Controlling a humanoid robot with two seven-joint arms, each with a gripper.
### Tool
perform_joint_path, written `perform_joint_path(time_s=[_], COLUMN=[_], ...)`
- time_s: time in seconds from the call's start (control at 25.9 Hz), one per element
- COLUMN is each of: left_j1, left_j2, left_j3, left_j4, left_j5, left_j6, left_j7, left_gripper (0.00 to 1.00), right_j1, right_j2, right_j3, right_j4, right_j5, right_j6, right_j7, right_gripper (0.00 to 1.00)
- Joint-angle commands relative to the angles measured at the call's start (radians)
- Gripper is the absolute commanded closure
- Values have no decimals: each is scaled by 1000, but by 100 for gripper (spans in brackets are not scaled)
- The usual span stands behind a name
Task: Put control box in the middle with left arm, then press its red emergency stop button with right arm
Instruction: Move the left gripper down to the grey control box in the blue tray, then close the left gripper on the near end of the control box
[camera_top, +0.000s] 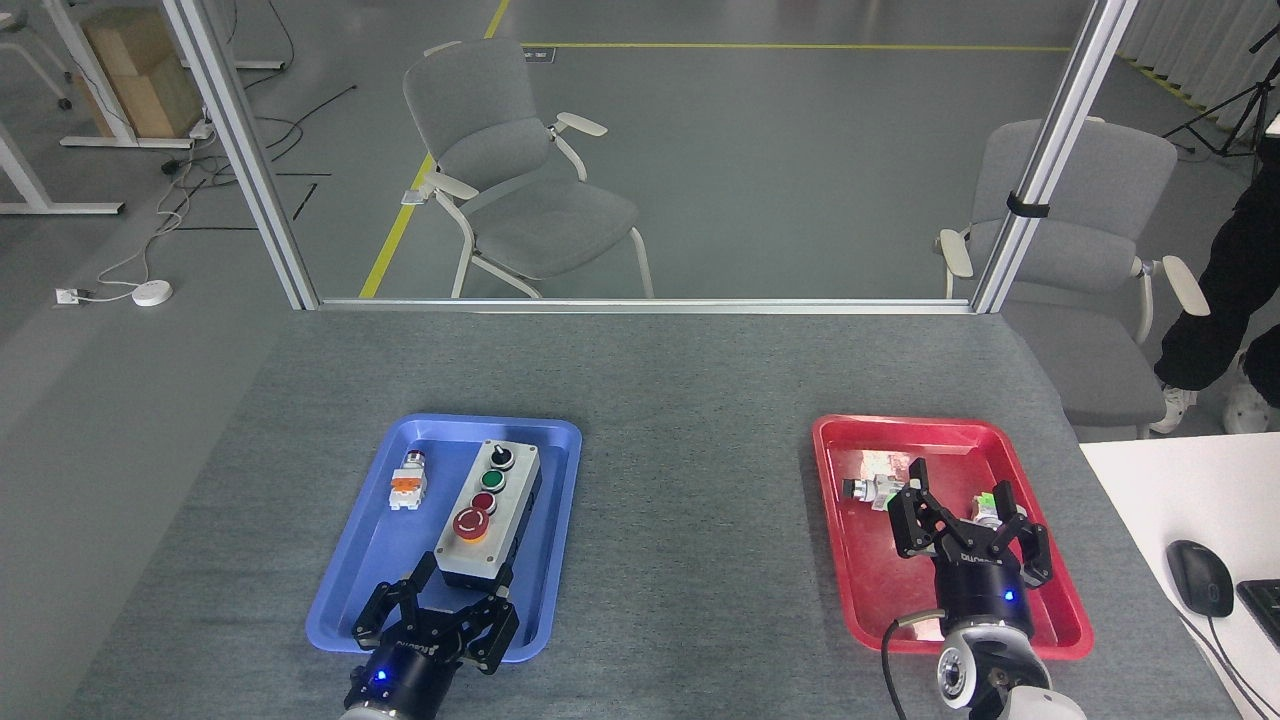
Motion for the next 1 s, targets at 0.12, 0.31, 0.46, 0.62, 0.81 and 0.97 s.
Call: perform_joint_path(time_s=[0.12, 0.31, 0.46, 0.62, 0.81, 0.97], left_j1=[-75, -107, -141, -162, -196, -242], left_j2=[5, 5, 6, 3, -4, -6], left_j3=[-6, -6, -6, -6, -7, -7], left_j4=[130, 188, 238, 270, 322, 385], left_j5=[-9, -12, -15, -15, -15, -13], left_j6=[33, 35, 36, 58, 61, 61], left_j7=[1, 1, 1, 1, 1, 1], left_gripper=[3, 3, 3, 2, 2, 2], right_j1=[1, 1, 1, 1, 1, 3], right_j2=[0, 0, 2, 2, 2, 2], right_j3=[0, 0, 0, 0, 0, 0], right_j4=[0, 0, 0, 1, 1, 0], right_j5=[-1, -1, -1, -1, -1, -1], right_j6=[-2, -2, -2, -2, -2, -2], right_j7=[5, 5, 5, 5, 5, 5], right_gripper=[1, 1, 1, 0, 1, 1])
